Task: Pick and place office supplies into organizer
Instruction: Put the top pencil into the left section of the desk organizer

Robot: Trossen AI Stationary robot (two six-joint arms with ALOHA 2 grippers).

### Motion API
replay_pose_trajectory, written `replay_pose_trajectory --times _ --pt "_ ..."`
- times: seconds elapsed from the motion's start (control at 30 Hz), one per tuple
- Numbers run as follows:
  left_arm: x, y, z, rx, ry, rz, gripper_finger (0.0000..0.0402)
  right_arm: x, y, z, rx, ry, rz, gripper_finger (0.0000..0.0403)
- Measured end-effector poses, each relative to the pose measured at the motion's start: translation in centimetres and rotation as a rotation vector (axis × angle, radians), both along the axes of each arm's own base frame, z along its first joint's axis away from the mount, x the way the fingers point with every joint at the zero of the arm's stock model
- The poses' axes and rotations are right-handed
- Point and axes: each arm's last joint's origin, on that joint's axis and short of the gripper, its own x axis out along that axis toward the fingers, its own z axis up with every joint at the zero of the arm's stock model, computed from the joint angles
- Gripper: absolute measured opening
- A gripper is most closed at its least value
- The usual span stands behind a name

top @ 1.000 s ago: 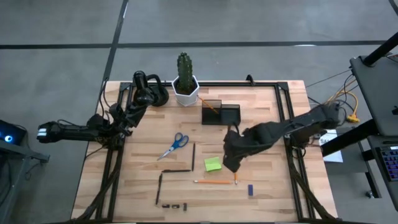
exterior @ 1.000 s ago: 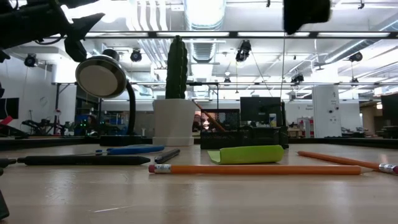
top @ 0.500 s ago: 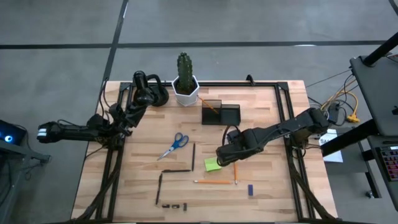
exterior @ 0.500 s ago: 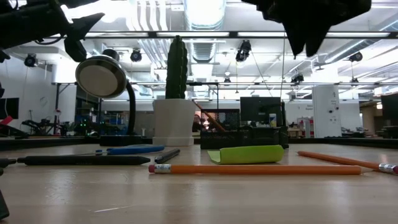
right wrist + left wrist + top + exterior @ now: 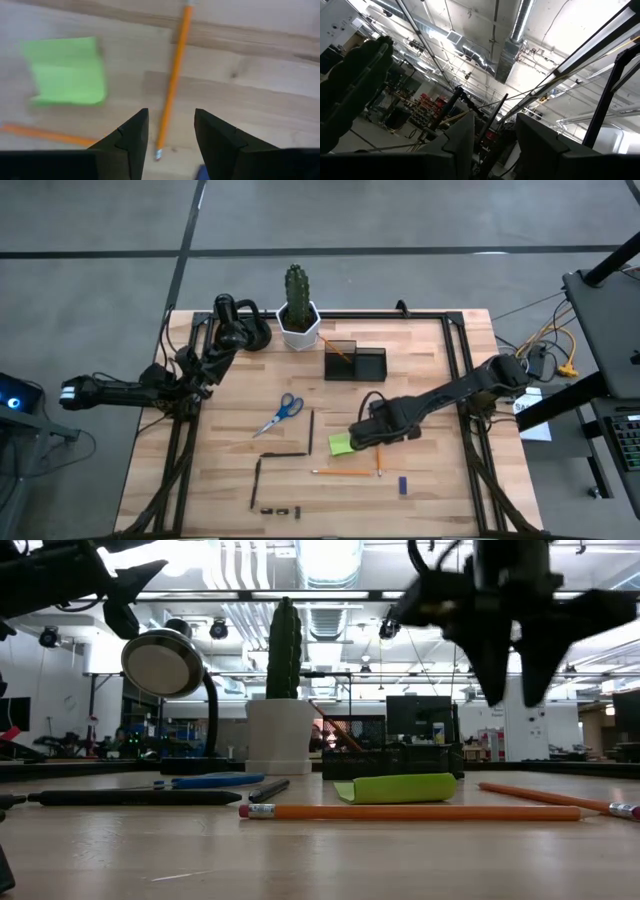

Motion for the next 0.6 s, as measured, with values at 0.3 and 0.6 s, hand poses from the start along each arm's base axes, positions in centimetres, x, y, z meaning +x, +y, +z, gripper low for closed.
replay_pose_trajectory --times 0.3,0.6 --pt "0.0 0.0 0.0 0.001 0.000 -0.001 0.0130 -0.4 -0.3 -4.0 0.070 -0.070 -0.106 0.0149" --pt "0.0 0.0 0.0 0.000 0.000 0.000 0.0130 -1.5 -0.7 -5.8 0.056 -0.040 -0.155 0.0136"
